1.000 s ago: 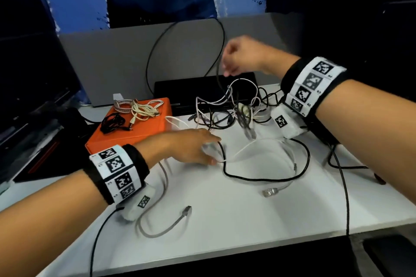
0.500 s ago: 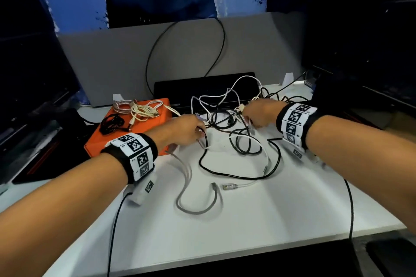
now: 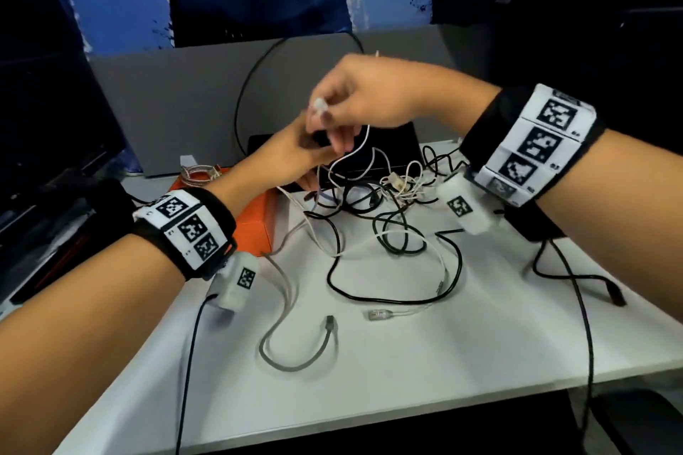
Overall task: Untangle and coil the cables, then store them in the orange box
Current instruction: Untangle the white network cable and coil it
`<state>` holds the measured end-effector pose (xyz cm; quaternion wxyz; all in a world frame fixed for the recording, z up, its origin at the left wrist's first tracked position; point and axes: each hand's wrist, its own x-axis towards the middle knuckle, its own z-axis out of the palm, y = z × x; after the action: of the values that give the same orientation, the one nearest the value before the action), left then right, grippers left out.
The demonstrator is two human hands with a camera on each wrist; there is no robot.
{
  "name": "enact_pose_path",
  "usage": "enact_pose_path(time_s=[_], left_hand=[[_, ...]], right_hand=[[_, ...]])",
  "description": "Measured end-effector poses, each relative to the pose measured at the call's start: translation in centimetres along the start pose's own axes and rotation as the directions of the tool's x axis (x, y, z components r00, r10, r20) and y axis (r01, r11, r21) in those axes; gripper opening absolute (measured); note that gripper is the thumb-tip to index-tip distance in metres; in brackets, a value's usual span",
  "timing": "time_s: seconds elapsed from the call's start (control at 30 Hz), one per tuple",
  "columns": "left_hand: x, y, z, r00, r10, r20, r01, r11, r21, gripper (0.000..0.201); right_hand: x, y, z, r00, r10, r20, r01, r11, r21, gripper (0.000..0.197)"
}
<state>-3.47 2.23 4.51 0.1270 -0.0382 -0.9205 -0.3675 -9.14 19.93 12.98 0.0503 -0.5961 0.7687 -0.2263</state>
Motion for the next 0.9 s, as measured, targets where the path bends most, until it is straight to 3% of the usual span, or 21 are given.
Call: enact_pose_path(time_s=[0.07,0.13,0.23,0.33,0.43,0.53,0.6,0.63,0.73,0.8,0.9], left_hand=[[-0.6,1.1,-0.2,0.996,0.092,-0.012,-0.092,0.995,-0.043,0.043],[-0.7,1.0,-0.2,0.992,0.122,-0.030,-0.124,0.991,-0.055,0.043],[-0.7,0.0,-0.3,0.987,0.119,-0.106,-0.132,0.984,-0.119,0.034],[-0.8,-0.3,-0.5,0.978,0.110,-0.175,-0.145,0.968,-0.203,0.027],[-0.8,-0.6,-0.1,0.996,0.064,-0.062,-0.072,0.988,-0.133,0.022],[-1.3,-0.9,1.0,0.994,0.028,0.102,-0.033,0.998,0.048,0.023],[-1.5,-1.0,1.8,0.986,0.028,0.164,-0.052,0.989,0.139,0.026],[-1.4,-1.2,2.1,0.982,0.018,0.189,-0.053,0.982,0.180,0.027],[-1.4,-1.8,2.9,0.965,-0.031,0.261,-0.038,0.966,0.255,0.028],[-1.3,-2.1,3.1,0.961,-0.050,0.274,-0.032,0.958,0.285,0.027],[-1.2,-2.2,2.9,0.977,-0.025,0.211,-0.037,0.958,0.283,0.023]], right_hand=[[-0.4,-1.6,1.3,0.992,-0.045,0.118,0.041,0.998,0.038,0.020],[-0.4,-1.7,1.9,0.990,-0.080,0.120,0.071,0.994,0.077,0.018],[-0.2,0.7,2.0,0.997,-0.056,-0.053,0.064,0.981,0.183,0.025],[0.1,5.4,2.3,0.950,0.133,-0.283,-0.030,0.940,0.339,0.032],[0.2,11.0,3.7,0.906,0.355,-0.230,-0.332,0.934,0.135,0.027],[-0.6,15.9,6.0,0.825,0.565,-0.015,-0.543,0.785,-0.296,0.038],[-1.0,18.1,7.6,0.773,0.630,0.077,-0.538,0.715,-0.446,0.054],[-1.1,18.9,8.3,0.776,0.625,0.080,-0.513,0.700,-0.496,0.056],[-1.0,19.7,9.2,0.832,0.552,0.045,-0.432,0.697,-0.572,0.041],[-0.6,19.4,8.3,0.842,0.539,0.004,-0.440,0.693,-0.571,0.035],[0.2,17.6,5.1,0.864,0.480,-0.153,-0.494,0.747,-0.446,0.039]])
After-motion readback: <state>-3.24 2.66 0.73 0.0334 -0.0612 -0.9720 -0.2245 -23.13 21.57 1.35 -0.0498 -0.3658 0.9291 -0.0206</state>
